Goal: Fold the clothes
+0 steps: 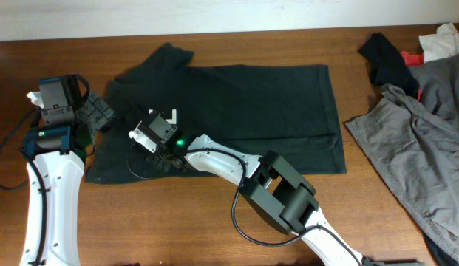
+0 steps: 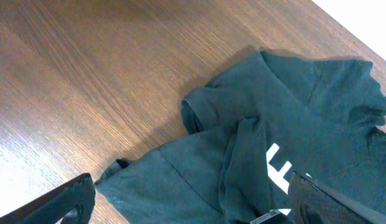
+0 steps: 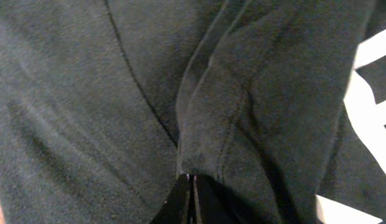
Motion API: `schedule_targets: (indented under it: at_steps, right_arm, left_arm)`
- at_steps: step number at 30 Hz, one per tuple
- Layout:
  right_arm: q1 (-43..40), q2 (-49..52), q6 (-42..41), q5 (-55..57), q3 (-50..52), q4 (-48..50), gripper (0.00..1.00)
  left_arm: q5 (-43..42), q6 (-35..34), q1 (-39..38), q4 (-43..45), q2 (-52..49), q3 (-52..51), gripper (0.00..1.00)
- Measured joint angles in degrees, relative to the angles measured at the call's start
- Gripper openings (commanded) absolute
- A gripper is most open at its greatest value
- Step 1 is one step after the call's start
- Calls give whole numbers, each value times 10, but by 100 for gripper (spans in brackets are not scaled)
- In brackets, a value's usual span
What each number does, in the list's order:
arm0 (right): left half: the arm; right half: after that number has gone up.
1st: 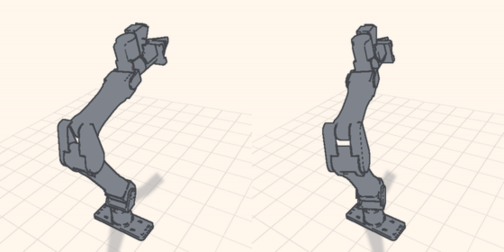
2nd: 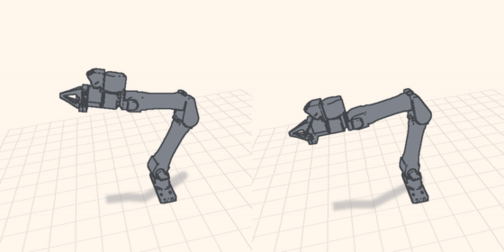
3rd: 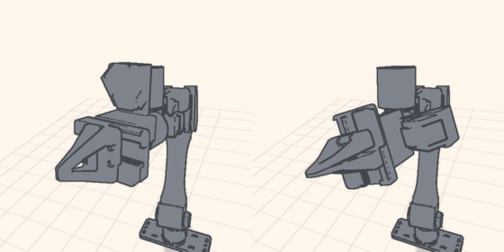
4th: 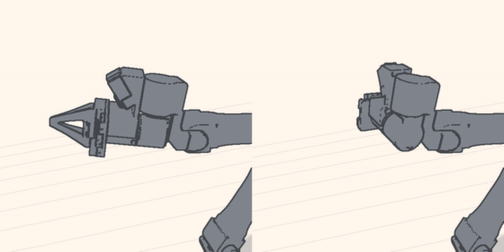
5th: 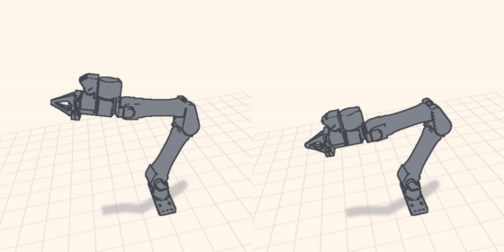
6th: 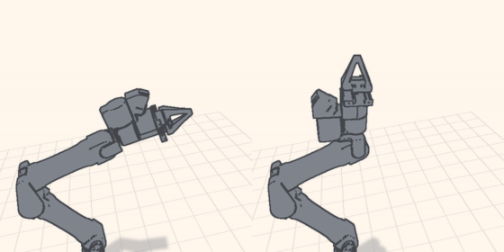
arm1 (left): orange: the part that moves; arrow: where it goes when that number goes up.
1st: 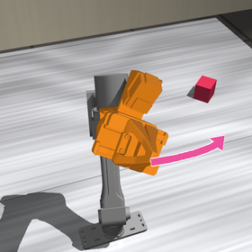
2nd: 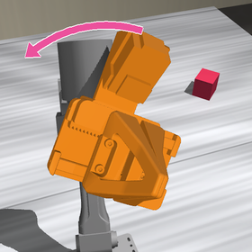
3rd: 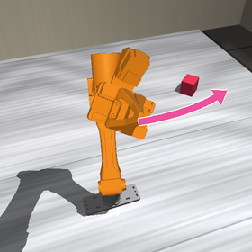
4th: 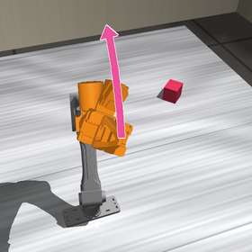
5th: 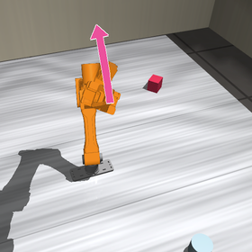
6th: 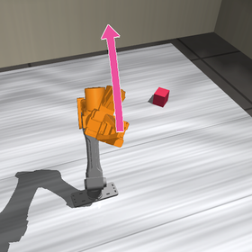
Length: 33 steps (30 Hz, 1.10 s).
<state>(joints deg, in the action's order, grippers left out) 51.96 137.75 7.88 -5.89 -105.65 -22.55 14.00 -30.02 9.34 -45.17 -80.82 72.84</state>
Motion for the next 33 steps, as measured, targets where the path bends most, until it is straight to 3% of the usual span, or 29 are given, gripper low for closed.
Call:
schedule_targets:
  at_steps: [33]
  right_arm:
    - [0,0,15,75,-48,-18,4]
  left_arm:
    - [0,0,0,0,0,0,99]
